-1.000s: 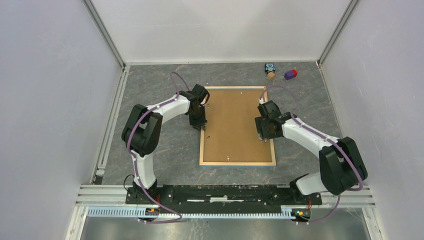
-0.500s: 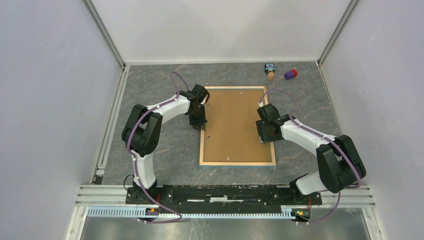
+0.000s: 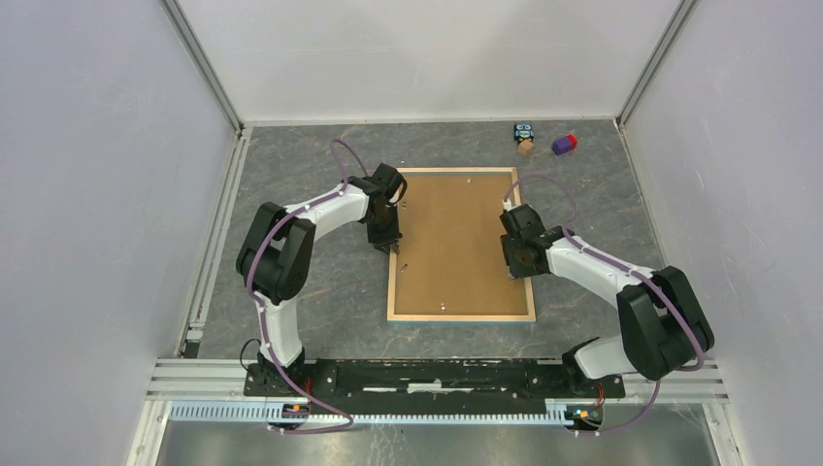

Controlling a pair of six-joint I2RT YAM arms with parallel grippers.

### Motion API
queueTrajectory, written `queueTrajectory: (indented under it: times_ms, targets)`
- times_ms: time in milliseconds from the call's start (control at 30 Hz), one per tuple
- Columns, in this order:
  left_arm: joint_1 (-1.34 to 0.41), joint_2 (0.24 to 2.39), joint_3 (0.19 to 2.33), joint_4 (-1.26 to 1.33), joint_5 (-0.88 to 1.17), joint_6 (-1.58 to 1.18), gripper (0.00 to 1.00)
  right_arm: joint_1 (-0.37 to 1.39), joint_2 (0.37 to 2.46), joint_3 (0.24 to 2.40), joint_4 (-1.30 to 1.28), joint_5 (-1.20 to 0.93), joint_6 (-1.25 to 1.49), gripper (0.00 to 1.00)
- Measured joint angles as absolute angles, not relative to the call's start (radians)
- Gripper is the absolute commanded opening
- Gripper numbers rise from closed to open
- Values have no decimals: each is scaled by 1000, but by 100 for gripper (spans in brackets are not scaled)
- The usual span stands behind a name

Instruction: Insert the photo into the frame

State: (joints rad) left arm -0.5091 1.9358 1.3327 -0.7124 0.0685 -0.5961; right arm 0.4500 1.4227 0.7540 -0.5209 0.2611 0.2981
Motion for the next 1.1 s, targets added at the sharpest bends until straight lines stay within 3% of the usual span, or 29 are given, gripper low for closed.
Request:
queueTrajectory:
  times_ms: [433, 733, 1100]
  targets:
    - [-509, 1936, 1333, -712, 70, -596, 2, 453, 1413, 742, -535, 312, 279, 35]
    - [-514, 1937, 1333, -705, 78, -596, 2, 450, 1380, 743, -563, 360, 256, 46]
    - [-514, 1937, 1333, -705, 78, -596, 2, 450, 1409, 763, -536, 338, 200, 46]
